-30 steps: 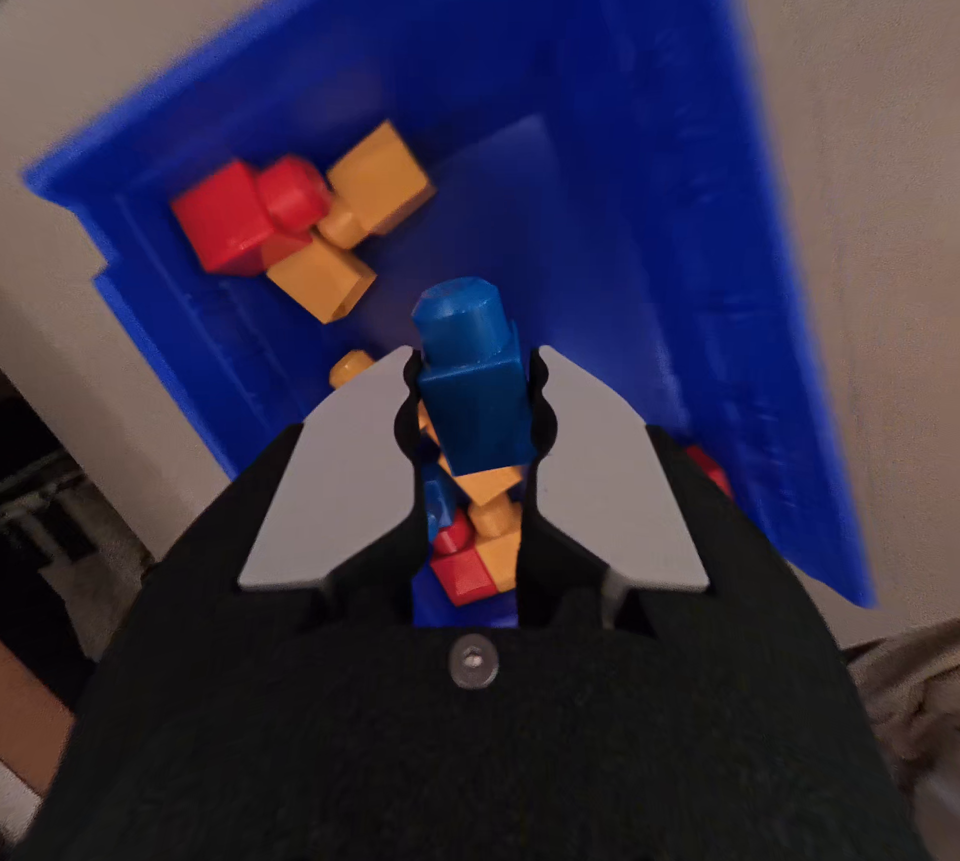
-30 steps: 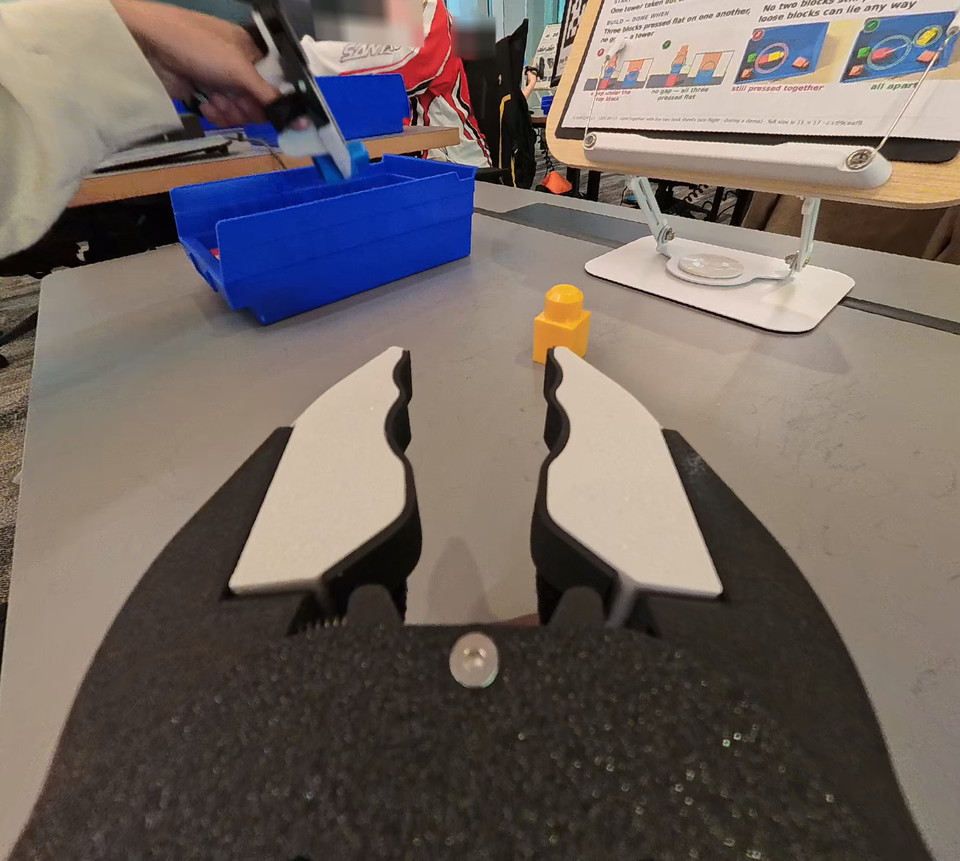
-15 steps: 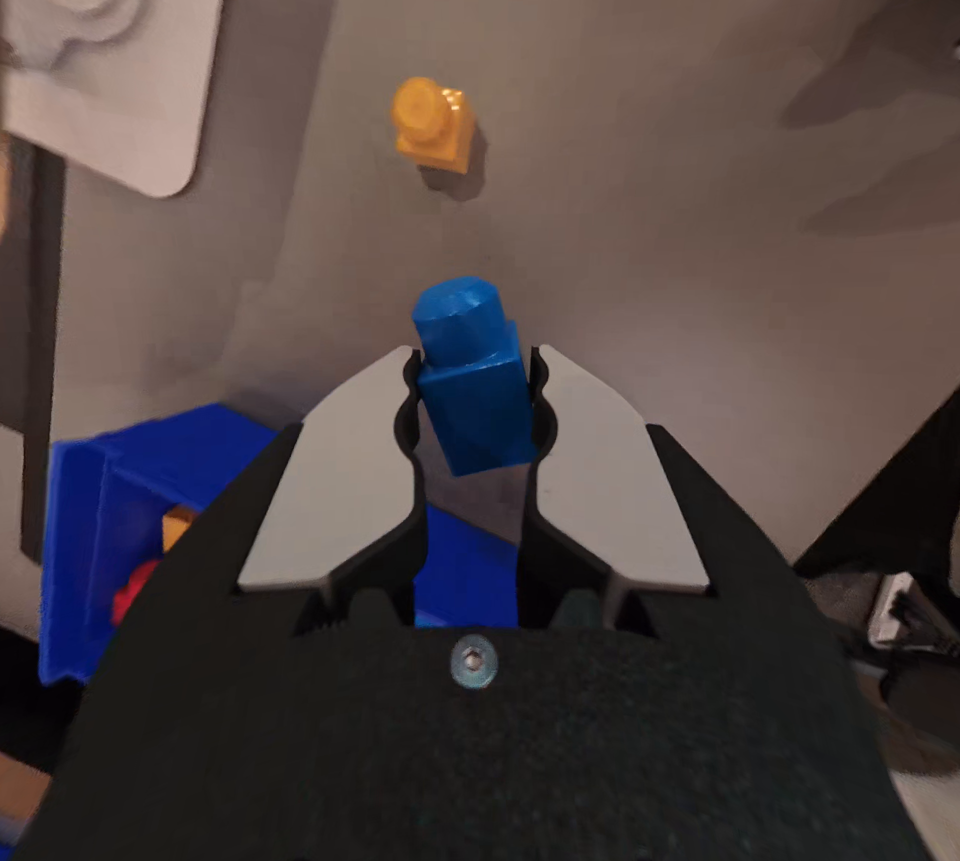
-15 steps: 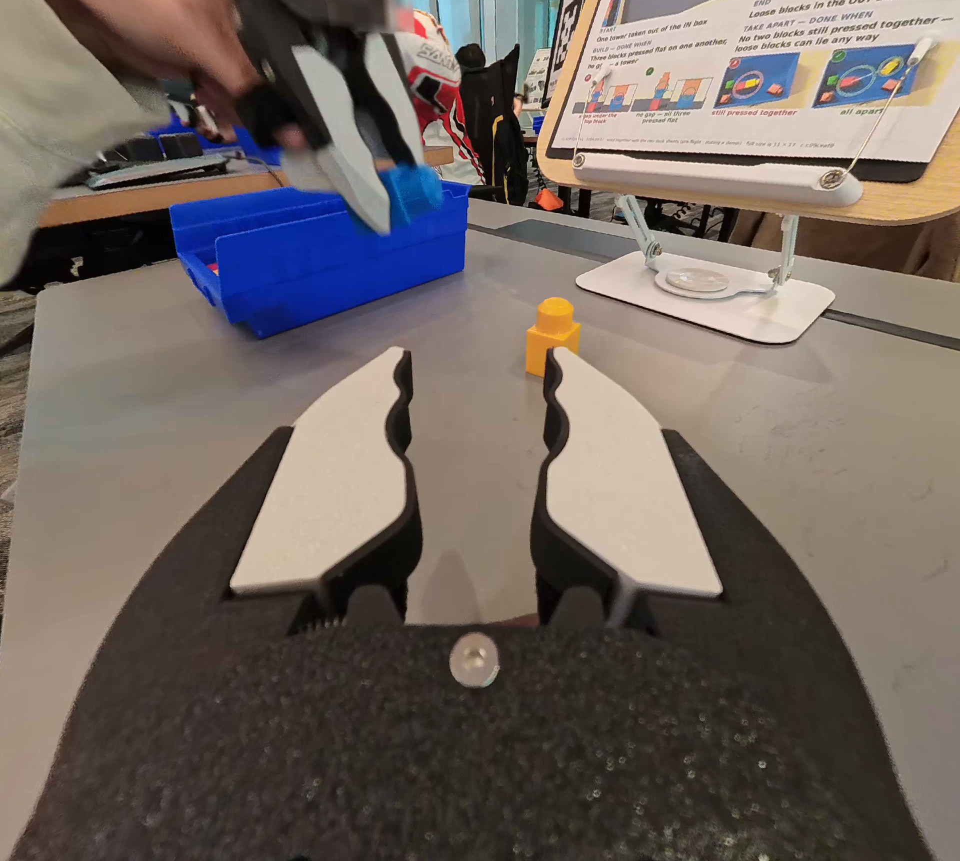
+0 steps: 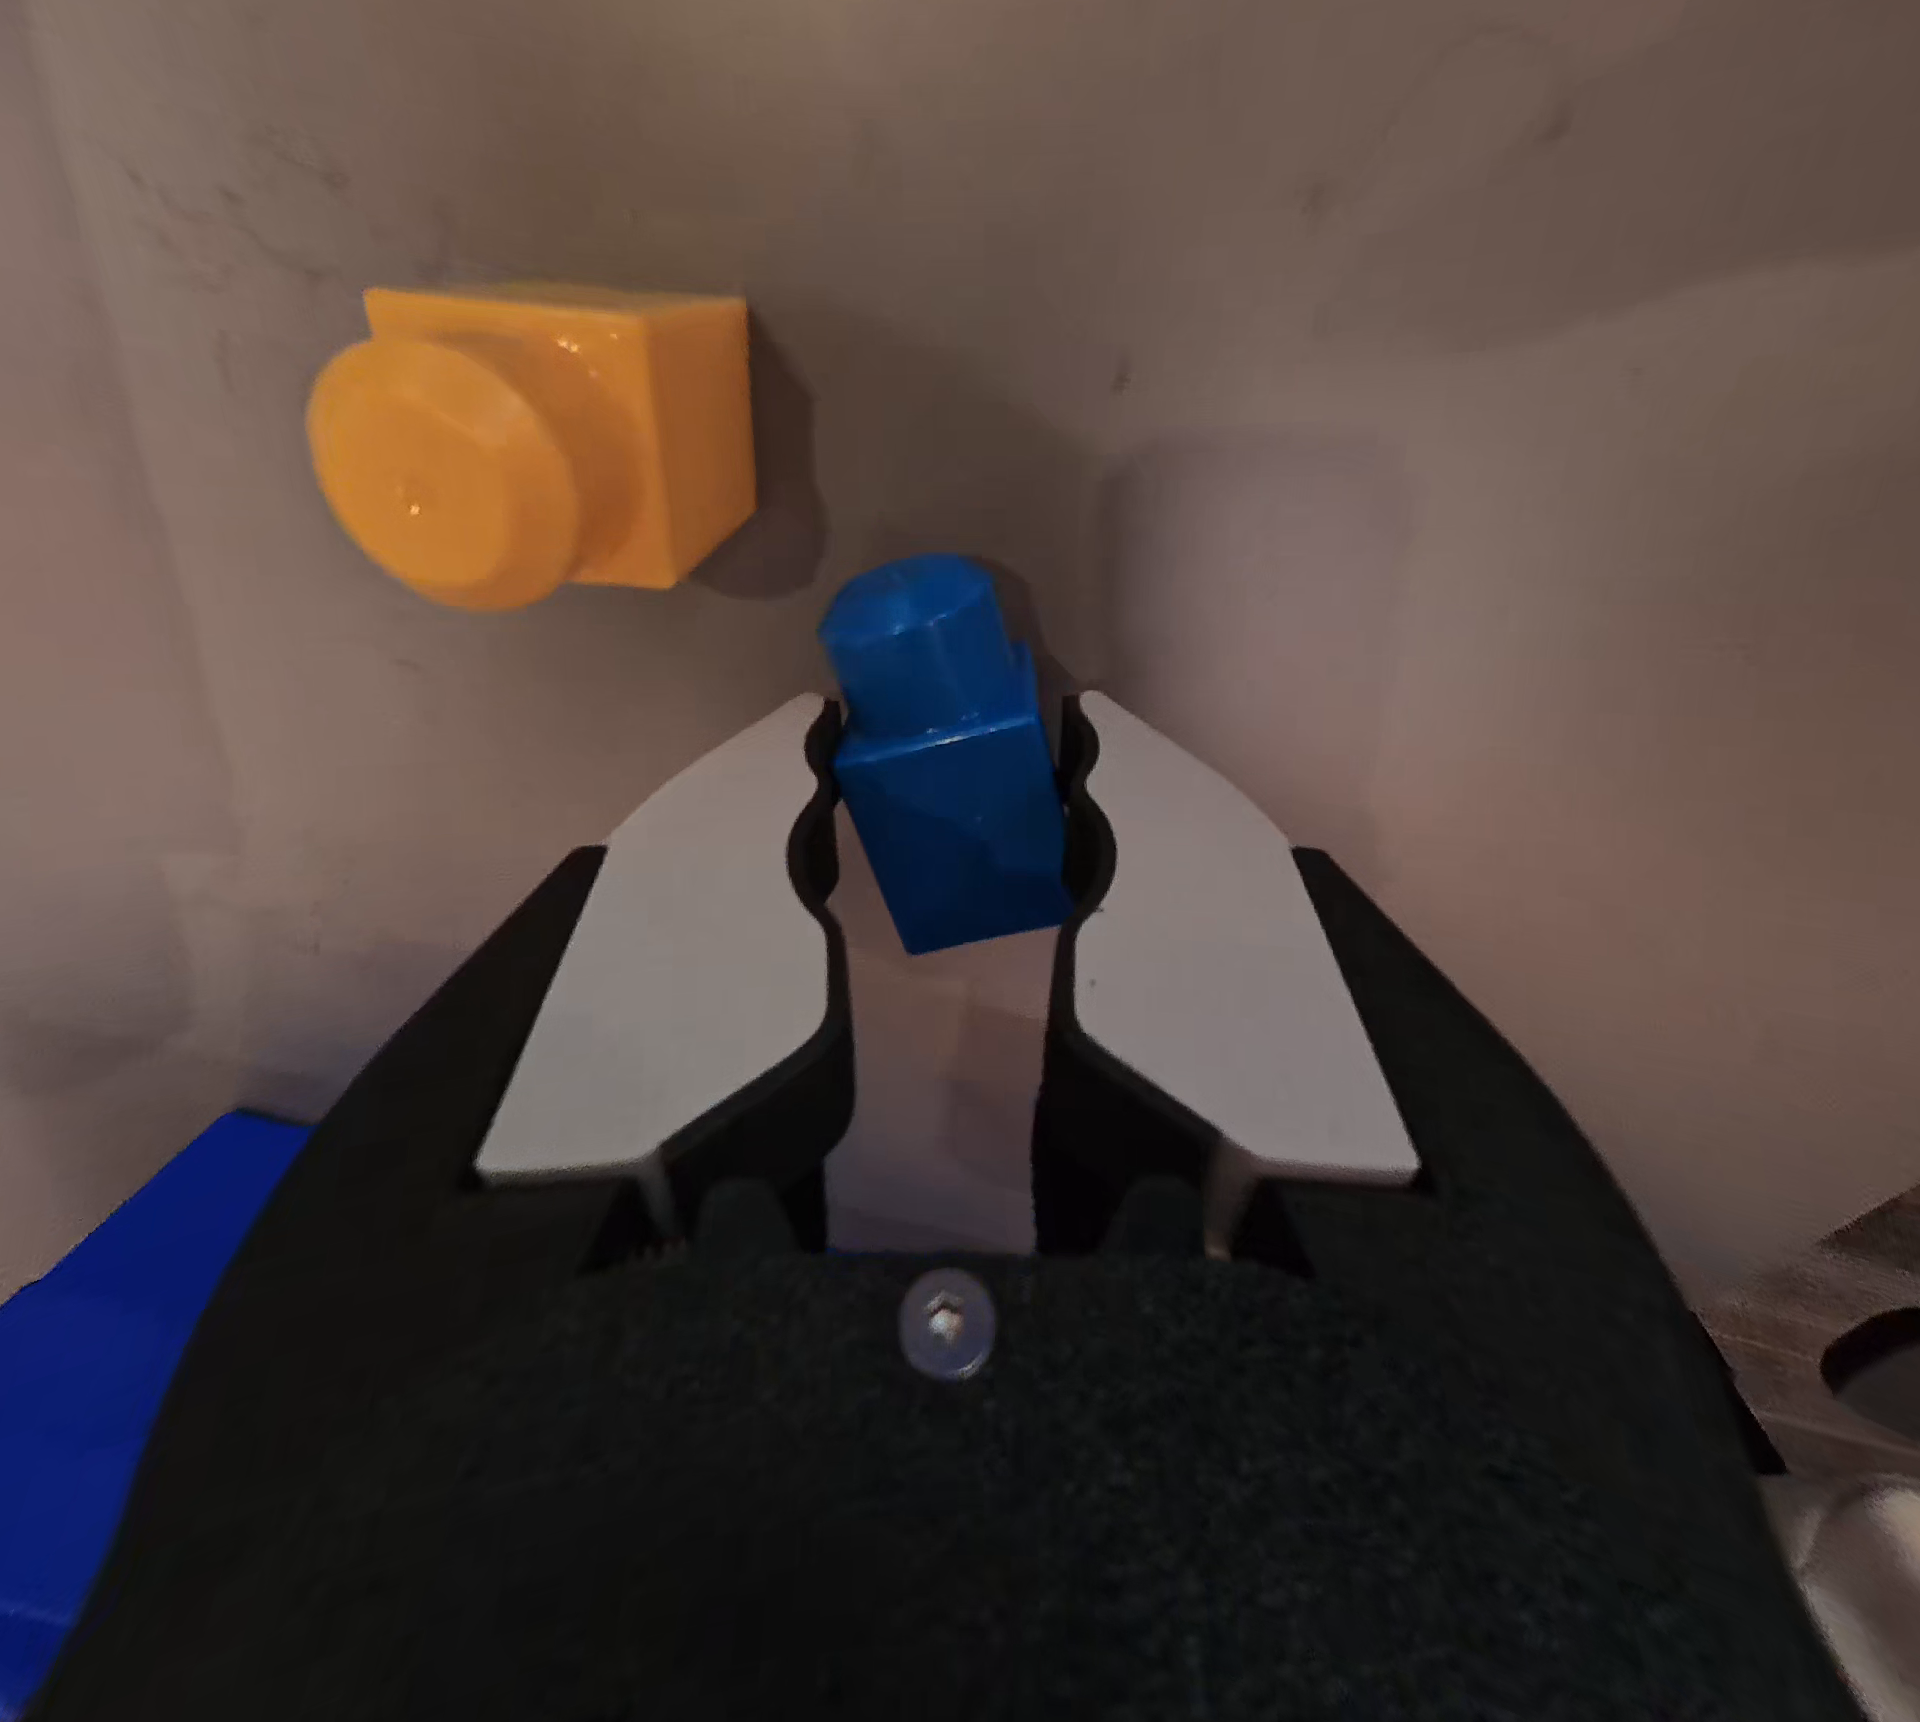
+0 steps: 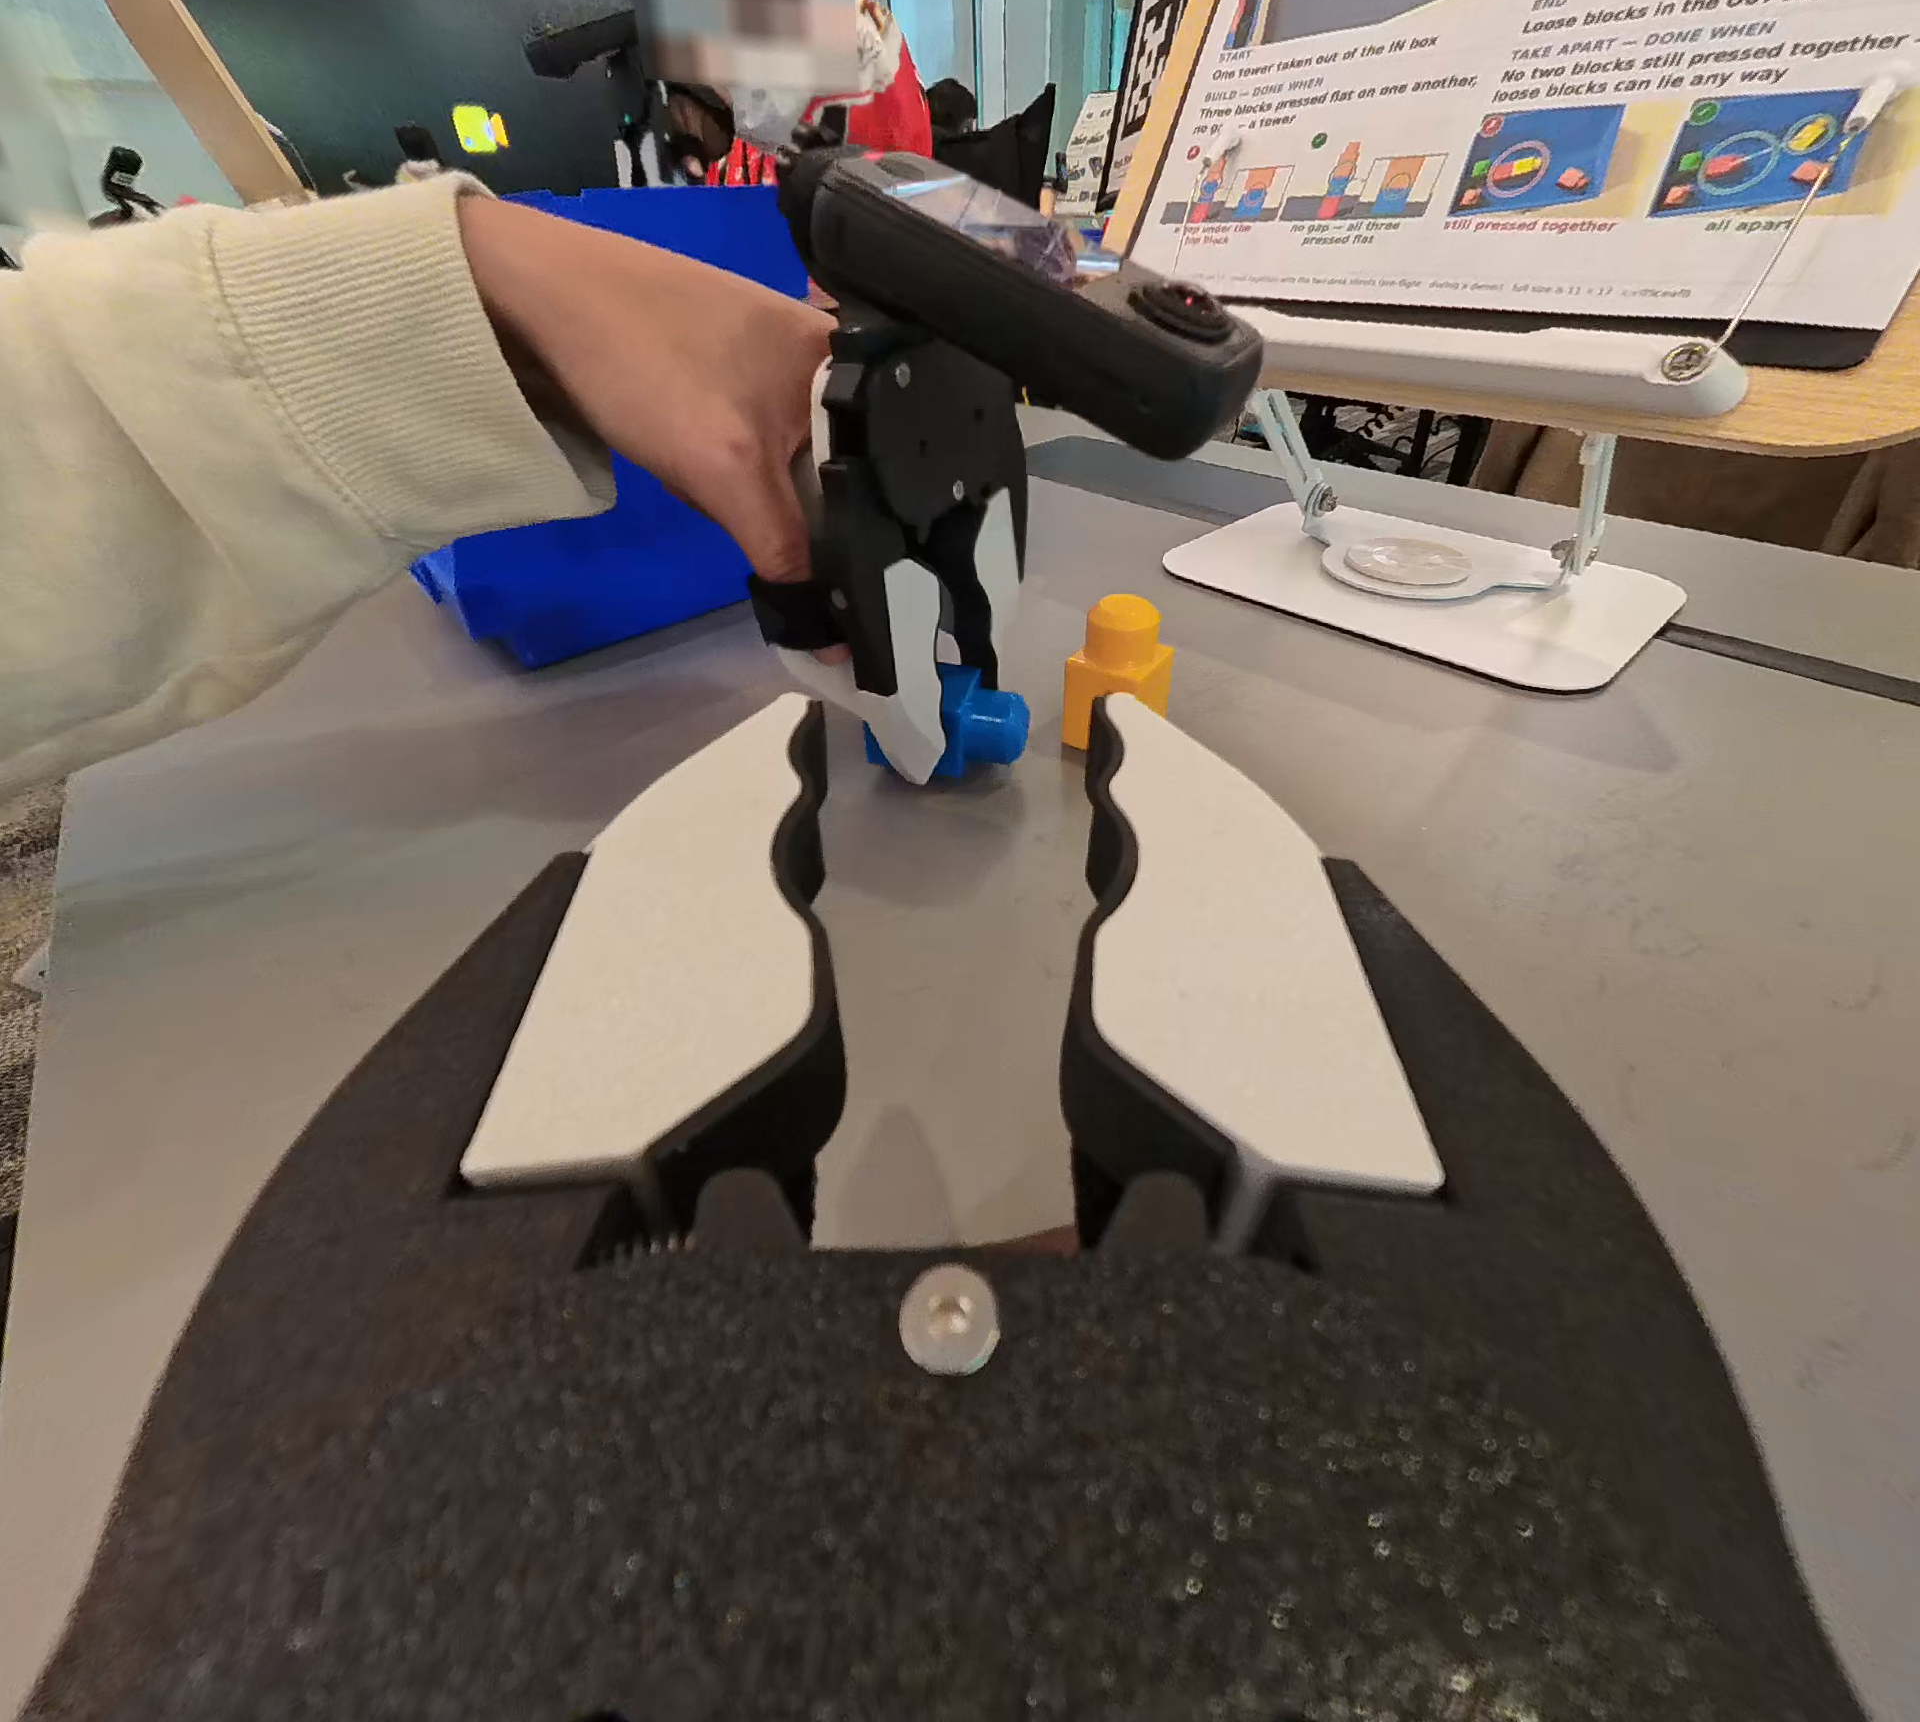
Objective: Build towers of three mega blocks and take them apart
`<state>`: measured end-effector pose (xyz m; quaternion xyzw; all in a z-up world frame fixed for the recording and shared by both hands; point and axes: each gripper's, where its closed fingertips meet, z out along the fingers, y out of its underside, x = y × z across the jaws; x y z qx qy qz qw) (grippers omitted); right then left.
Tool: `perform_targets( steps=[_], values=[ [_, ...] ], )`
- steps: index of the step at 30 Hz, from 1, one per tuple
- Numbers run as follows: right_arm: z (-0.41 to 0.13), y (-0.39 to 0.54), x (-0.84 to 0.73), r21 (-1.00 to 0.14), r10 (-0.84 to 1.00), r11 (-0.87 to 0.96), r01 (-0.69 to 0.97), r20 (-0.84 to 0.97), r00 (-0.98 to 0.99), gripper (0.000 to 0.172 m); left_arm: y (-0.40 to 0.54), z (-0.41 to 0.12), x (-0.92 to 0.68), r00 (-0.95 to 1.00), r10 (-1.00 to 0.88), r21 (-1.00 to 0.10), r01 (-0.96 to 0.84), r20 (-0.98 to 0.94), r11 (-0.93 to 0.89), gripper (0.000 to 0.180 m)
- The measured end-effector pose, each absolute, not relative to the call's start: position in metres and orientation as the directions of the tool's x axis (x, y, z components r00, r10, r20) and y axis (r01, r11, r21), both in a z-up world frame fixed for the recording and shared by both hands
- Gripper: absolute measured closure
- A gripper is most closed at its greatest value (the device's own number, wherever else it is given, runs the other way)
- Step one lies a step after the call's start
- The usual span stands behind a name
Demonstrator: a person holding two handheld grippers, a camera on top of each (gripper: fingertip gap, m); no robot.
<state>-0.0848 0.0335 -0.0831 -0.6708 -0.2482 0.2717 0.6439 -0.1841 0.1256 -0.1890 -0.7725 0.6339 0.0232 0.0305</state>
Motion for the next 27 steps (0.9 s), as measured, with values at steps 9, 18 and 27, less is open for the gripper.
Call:
perform_targets(
  steps=[9, 18, 27],
  values=[
    [-0.085, 0.033, -0.086, -0.998, 0.688, -0.055, -0.014, -0.048, 0.724, 0.124, 0.11, -0.172, -0.179, 0.237, -0.97, -0.158, -0.962, -0.06, -0.225, 0.112],
    [-0.086, 0.034, -0.087, -0.998, 0.688, -0.065, -0.013, -0.054, 0.724, 0.124, 0.041, -0.039, -0.305, 0.544, -0.818, -0.644, -0.696, -0.185, -0.317, 0.096],
    [-0.088, 0.036, -0.09, -0.998, 0.689, -0.065, 0.005, -0.041, 0.724, 0.124, 0.038, -0.06, -0.437, 0.845, -0.474, -0.715, -0.489, -0.247, -0.5, 0.106]
  ],
)
